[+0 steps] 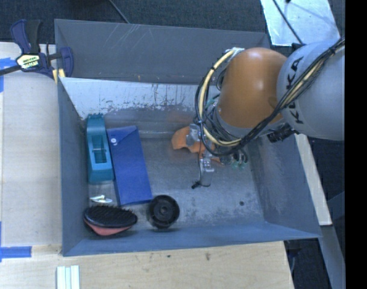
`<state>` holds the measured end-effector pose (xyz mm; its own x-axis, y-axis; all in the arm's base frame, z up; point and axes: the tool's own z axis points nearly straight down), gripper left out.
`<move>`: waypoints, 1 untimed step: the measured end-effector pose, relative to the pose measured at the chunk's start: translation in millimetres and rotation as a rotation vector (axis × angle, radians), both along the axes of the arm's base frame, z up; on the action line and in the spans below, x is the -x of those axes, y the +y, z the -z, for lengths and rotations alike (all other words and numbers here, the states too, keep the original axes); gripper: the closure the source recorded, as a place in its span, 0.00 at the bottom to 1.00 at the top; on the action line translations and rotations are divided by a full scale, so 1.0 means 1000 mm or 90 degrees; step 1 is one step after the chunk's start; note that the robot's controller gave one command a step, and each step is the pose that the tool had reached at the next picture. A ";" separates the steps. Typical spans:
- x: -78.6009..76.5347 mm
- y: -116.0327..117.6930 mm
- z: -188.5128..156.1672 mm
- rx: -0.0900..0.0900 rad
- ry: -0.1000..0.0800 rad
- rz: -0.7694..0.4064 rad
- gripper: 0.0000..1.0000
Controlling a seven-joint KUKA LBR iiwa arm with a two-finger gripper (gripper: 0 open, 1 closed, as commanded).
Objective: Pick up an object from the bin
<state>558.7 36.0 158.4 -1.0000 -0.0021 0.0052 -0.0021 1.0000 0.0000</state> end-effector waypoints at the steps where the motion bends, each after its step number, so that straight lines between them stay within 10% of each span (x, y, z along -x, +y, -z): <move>1: -0.002 0.000 -0.005 0.000 -0.005 0.001 0.00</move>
Offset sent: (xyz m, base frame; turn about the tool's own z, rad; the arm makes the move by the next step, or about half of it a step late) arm -0.0758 0.1057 -0.0884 -0.1080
